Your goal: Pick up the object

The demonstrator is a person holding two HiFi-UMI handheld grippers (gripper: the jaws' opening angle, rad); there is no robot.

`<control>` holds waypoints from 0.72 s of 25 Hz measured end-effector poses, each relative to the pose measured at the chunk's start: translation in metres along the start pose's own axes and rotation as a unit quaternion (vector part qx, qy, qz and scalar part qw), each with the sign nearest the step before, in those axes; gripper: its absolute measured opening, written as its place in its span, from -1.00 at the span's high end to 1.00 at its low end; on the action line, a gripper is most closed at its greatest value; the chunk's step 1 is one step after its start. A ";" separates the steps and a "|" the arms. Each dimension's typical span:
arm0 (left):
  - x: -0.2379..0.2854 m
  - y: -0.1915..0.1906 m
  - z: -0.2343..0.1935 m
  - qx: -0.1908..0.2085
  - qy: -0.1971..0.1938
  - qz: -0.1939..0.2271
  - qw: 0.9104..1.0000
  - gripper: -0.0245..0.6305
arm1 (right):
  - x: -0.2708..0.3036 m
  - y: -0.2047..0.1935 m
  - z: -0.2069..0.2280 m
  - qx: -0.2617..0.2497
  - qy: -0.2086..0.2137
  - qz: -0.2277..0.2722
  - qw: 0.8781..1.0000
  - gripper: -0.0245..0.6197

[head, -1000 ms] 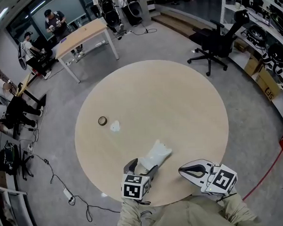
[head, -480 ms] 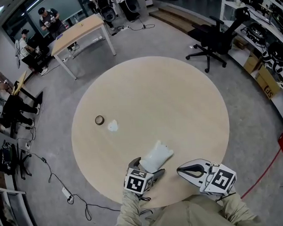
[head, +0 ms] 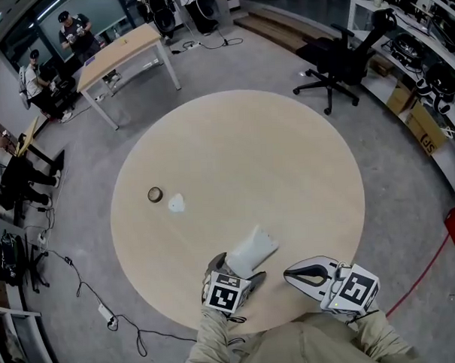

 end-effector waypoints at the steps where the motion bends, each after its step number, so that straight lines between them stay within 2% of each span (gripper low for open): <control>1: 0.000 0.000 0.000 -0.003 -0.001 -0.001 1.000 -0.77 | -0.001 0.000 0.000 -0.001 -0.002 0.001 1.000 0.91; 7: -0.011 0.013 -0.002 -0.034 0.005 0.037 0.999 -0.76 | -0.006 -0.001 -0.002 0.000 -0.005 -0.003 1.000 0.91; 18: -0.051 0.038 -0.006 -0.062 0.021 0.113 0.991 -0.70 | -0.006 0.001 -0.017 -0.012 0.004 0.001 1.000 0.91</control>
Point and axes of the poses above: the fingertips, and each gripper's own axes: x forward along the fingers, z to its right, y out of its top, the point moved 3 cm from there along -x, backward along the fingers, and after that the axes turned 7 degrees about y, right-handed, at the moved point
